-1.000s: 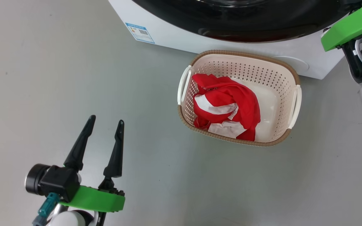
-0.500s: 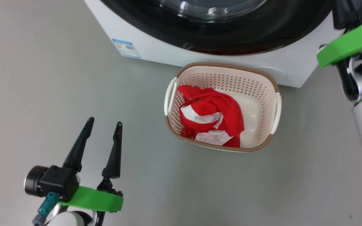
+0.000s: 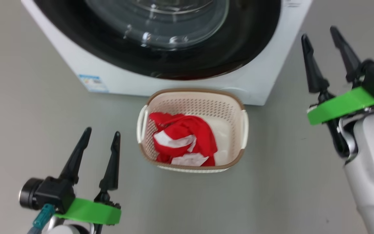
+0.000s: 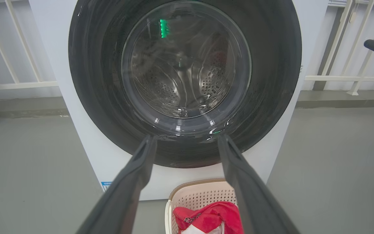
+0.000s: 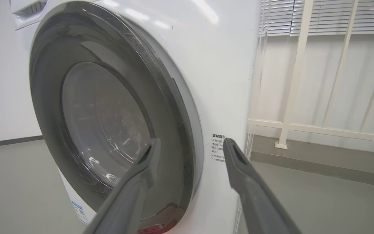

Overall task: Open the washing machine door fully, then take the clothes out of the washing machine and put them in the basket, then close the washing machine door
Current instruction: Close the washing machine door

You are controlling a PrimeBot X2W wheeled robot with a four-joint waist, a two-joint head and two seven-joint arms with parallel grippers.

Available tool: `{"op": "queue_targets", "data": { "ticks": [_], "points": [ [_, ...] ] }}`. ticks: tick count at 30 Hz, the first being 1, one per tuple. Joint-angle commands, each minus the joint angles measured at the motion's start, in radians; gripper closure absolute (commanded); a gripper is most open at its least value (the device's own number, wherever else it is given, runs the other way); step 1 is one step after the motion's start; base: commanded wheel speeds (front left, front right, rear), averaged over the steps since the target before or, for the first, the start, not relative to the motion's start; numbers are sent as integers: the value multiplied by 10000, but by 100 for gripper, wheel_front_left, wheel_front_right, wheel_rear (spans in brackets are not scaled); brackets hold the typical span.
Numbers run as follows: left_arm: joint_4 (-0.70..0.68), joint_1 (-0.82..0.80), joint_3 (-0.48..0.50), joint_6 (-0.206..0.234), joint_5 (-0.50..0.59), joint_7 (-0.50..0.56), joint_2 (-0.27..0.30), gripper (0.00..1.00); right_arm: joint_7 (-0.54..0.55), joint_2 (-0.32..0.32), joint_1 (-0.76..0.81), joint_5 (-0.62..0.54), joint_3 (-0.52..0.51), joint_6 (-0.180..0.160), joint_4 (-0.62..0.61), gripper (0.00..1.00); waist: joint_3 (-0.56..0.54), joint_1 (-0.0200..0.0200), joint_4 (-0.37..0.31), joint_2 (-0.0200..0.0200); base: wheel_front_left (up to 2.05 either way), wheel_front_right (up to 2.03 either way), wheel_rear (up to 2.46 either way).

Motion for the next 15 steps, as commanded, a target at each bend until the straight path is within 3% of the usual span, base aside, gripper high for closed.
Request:
{"op": "queue_targets", "data": {
  "ticks": [1,9,15],
  "points": [
    [-202,188,446,-50,-105,-118,323,0,-32,163,362,-46,38,-13,-421,0,-783,0,-902,0,0,0,0],
    [-285,626,921,-53,-166,-118,482,0,-32,499,1293,-42,-90,-13,-871,0,-1432,0,-2056,0,0,0,0],
    [-359,895,1311,-54,-149,-118,470,0,-32,592,1789,-3,-262,-13,-1061,0,-1691,0,-2495,0,0,0,0]
  ]
}}
